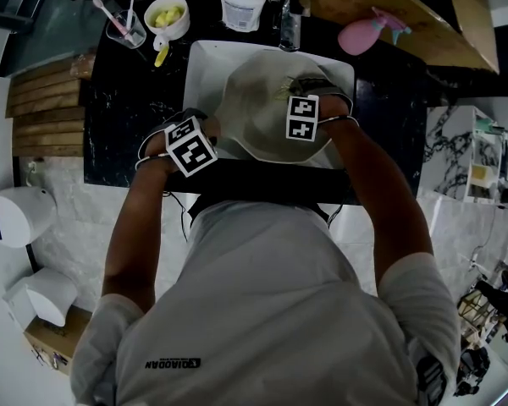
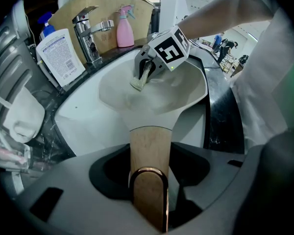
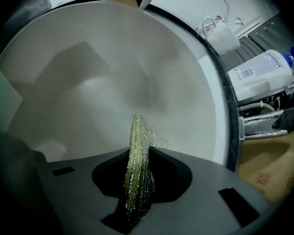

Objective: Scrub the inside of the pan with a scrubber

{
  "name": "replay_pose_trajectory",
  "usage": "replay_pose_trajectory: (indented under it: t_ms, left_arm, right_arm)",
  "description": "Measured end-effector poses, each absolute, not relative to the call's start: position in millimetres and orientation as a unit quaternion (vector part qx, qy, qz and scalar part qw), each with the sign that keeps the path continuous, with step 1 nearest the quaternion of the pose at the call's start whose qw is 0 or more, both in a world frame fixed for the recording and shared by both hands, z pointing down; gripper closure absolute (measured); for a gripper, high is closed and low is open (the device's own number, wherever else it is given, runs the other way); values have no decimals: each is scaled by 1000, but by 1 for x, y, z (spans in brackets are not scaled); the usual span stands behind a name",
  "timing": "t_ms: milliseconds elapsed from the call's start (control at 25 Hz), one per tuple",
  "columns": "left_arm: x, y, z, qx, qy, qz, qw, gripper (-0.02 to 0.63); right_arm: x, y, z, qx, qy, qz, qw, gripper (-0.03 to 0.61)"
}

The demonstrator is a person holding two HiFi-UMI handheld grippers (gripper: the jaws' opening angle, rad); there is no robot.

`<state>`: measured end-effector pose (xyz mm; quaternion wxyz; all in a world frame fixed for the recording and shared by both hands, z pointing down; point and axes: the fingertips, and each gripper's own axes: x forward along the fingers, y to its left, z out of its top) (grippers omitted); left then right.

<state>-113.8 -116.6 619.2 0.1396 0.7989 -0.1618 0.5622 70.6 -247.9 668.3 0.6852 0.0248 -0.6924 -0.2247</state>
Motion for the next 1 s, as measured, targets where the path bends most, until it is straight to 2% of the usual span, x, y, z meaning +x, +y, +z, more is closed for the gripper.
replay_pose_trajectory:
  t_ms: [1000]
  left_arm:
    - [-114,-117,619,799,-163,562,138,382]
  right_arm:
    - [98,-196,668,-48,-676,-104,728,491]
